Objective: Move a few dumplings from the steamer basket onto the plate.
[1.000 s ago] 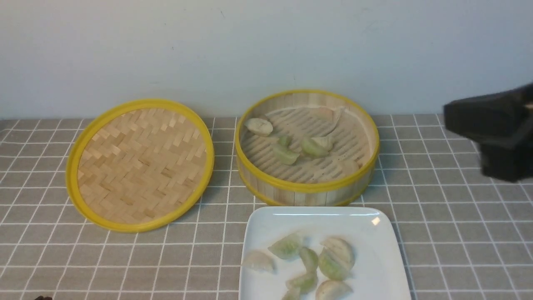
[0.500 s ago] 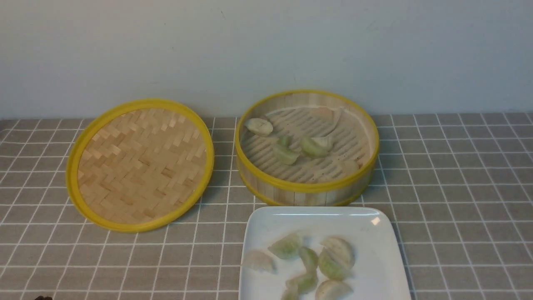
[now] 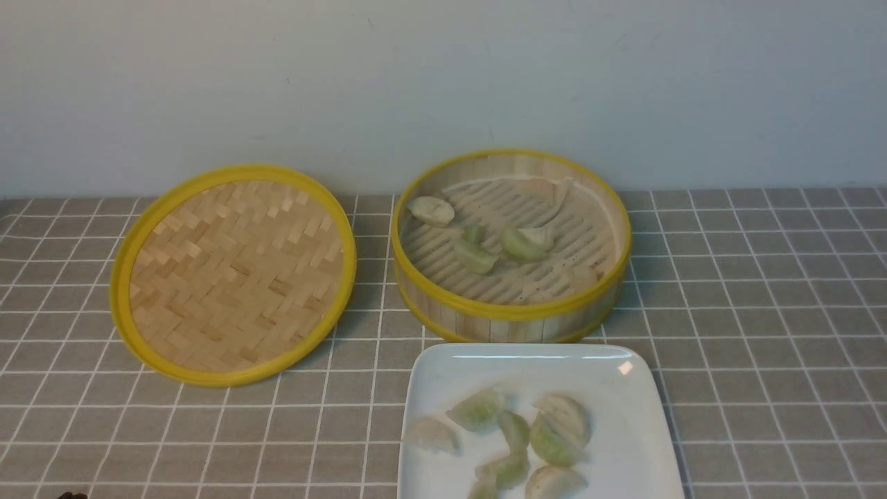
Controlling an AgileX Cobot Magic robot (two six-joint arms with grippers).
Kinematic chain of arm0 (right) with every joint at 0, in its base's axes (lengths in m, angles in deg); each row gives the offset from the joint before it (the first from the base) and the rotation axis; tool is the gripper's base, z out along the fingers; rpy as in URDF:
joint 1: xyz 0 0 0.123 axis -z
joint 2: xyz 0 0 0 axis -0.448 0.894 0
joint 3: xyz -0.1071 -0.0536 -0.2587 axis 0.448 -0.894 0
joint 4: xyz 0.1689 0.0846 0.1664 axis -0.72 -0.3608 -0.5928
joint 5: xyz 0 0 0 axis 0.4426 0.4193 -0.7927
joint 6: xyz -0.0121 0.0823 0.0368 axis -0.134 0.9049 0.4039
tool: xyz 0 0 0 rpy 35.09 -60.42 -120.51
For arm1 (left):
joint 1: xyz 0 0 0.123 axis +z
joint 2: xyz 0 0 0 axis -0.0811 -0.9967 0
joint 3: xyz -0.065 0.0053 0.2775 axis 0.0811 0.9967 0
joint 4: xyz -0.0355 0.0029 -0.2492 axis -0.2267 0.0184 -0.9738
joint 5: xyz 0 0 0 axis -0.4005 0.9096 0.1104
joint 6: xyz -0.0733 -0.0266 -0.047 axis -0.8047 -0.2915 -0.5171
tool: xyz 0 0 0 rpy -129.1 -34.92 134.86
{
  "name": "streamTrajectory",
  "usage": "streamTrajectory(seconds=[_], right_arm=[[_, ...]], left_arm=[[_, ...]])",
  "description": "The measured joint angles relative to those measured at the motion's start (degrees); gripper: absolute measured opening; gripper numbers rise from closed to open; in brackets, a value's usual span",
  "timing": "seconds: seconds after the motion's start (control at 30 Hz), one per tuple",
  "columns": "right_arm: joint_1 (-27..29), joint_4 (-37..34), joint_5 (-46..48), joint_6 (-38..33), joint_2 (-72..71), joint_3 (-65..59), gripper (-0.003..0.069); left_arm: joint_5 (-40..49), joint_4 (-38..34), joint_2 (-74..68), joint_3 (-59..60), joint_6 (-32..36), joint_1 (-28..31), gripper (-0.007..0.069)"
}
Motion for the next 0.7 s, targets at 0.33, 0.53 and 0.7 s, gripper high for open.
streamTrajectory(seconds=[0.33, 0.53, 0.7], right_arm=[[3.73, -7.80, -0.88, -12.02, -1.17, -2.08, -0.0013], [23.54, -3.40, -1.26, -12.53, -1.28, -10.50, -0.0013], [35.26, 0.59, -1.16, -12.53, -2.63, -22.10, -0.0013]], left_arm=[[0.00, 0.00, 0.00, 0.00, 0.00, 0.00, -0.0005], [0.00, 0.00, 0.00, 0.00, 0.00, 0.00, -0.0005], [0.00, 0.00, 0.00, 0.00, 0.00, 0.00, -0.0005]])
